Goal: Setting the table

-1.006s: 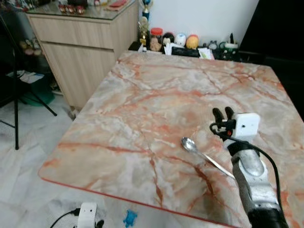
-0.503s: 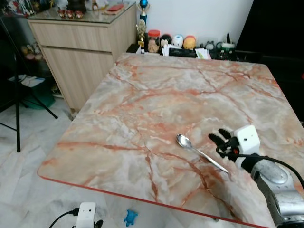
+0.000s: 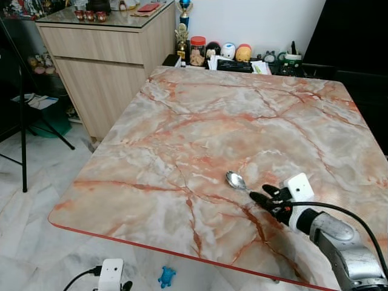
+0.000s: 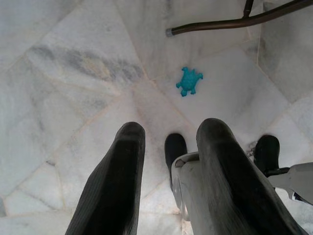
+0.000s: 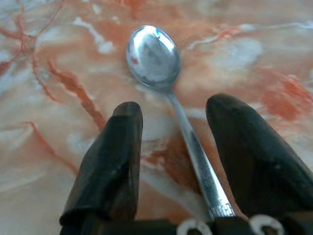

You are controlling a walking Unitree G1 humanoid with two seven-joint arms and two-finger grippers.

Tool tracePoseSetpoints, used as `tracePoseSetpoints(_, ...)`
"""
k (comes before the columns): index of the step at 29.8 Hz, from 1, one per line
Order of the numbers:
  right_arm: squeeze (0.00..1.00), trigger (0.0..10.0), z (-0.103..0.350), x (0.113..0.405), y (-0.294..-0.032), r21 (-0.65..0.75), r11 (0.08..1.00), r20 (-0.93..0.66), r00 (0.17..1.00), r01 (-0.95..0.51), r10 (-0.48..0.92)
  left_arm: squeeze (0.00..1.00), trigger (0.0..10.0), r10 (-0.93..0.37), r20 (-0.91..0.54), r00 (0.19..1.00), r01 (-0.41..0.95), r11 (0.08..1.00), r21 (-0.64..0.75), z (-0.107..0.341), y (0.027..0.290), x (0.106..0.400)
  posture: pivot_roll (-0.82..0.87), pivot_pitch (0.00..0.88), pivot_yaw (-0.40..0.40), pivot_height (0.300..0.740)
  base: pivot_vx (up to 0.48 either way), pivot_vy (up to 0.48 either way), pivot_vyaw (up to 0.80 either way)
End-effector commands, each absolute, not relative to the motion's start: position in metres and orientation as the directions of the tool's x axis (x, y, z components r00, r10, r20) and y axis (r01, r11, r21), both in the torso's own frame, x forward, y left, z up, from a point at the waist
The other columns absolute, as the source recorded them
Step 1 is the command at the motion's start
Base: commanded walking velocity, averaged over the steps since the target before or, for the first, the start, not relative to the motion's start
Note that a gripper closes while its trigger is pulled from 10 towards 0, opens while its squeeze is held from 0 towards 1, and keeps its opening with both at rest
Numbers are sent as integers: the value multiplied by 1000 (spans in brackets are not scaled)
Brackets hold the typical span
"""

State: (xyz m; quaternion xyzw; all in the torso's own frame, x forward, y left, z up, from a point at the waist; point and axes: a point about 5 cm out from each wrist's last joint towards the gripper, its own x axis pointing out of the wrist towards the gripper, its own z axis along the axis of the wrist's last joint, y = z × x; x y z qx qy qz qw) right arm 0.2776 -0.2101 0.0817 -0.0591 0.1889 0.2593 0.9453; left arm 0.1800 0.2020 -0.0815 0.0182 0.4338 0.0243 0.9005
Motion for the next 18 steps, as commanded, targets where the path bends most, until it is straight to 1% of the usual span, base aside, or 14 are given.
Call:
tracePoseSetpoints(1,0,10000,83,283,-211,-46,862,-391,803,-504,449,0,10000,58,-807,588,-16,998,60,-86,202,171,33,0,-5,736,0,0,0)
tracePoseSetpoints(13,0,10000,88,295,-207,-54,853,-378,802,-519,464,0,10000,62,-820,569,-21,998,61,-90,202,162,37,0,-8,736,0,0,0)
tracePoseSetpoints(14,486,10000,88,296,-208,-55,860,-378,808,-507,452,0,10000,62,-821,568,-22,998,61,-90,203,161,37,0,-8,736,0,0,0)
tracePoseSetpoints(15,1000,10000,88,297,-207,-48,860,-374,807,-508,456,0,10000,63,-821,567,-23,998,61,-91,203,161,38,0,-8,736,0,0,0)
tracePoseSetpoints(17,1000,10000,89,298,-205,-44,852,-374,800,-522,470,0,10000,63,-820,568,-23,998,60,-90,202,162,38,0,-8,736,0,0,0)
tracePoseSetpoints(18,882,10000,87,299,-204,-46,852,-390,795,-521,465,0,10000,63,-819,570,-24,998,60,-90,202,163,39,0,-9,736,0,0,0)
